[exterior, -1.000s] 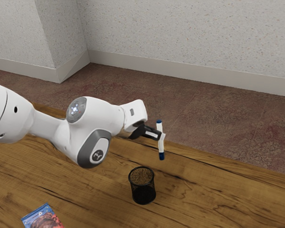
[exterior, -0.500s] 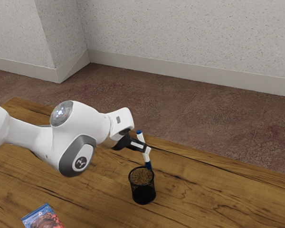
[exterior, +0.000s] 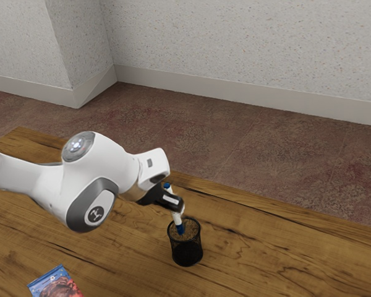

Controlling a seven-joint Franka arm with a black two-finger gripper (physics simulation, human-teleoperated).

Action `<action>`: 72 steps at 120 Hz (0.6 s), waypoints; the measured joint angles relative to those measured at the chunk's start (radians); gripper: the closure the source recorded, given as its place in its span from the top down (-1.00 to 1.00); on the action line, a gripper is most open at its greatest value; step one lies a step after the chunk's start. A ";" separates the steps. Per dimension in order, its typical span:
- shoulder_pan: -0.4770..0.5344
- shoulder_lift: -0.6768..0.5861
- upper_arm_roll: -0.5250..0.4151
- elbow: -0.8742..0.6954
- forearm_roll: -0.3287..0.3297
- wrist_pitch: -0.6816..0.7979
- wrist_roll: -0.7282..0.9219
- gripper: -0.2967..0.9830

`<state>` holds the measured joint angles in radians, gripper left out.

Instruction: Put the marker into the pen holder.

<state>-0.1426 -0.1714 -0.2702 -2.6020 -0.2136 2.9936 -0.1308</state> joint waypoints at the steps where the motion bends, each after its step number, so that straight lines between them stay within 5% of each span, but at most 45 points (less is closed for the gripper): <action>1: 0.000 0.000 0.000 0.000 0.001 -0.003 -0.001 -0.30; 15: 0.002 -0.006 0.005 0.009 0.005 -0.050 -0.014 0.04; 25: 0.022 -0.013 0.098 0.071 0.005 -0.108 -0.022 0.20; 35: 0.027 -0.014 0.184 0.287 0.017 -0.270 -0.030 0.31; 55: 0.037 0.062 0.302 0.862 0.177 -0.763 -0.047 0.43; 72: 0.048 0.111 0.346 1.074 0.257 -1.092 -0.059 0.48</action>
<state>-0.0943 -0.0609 0.0762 -1.5280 0.0435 1.9016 -0.1894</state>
